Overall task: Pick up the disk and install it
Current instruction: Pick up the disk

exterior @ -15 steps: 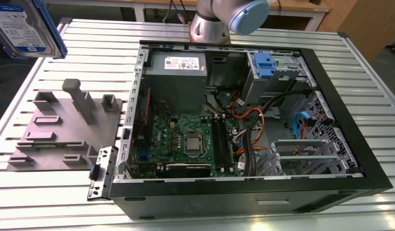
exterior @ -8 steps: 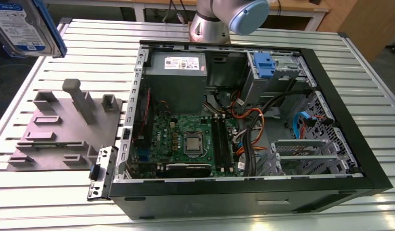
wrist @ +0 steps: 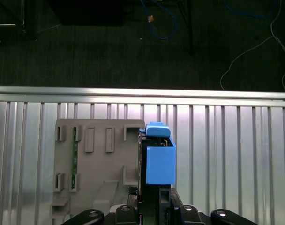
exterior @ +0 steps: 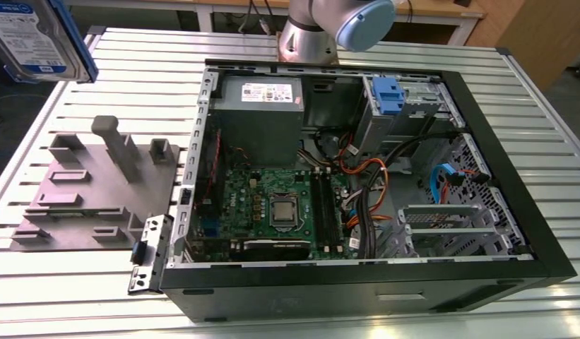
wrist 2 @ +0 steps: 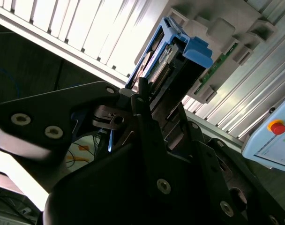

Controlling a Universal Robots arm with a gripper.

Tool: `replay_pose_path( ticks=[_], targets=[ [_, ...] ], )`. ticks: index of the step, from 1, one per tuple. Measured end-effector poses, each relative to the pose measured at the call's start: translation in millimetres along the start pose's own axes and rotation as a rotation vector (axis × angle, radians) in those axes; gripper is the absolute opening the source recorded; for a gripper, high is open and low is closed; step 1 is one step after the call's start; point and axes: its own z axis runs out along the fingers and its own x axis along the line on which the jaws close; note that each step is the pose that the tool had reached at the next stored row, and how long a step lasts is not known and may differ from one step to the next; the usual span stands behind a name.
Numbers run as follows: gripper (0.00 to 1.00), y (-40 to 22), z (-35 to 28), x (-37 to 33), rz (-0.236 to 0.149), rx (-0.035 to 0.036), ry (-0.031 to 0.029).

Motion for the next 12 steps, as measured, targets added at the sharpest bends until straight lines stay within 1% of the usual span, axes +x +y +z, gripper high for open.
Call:
replay_pose_path(
  ticks=[12],
  targets=[
    [0.35, 0.2, -2.9, -1.4, 0.0, 0.0002, -0.0001]
  ],
)
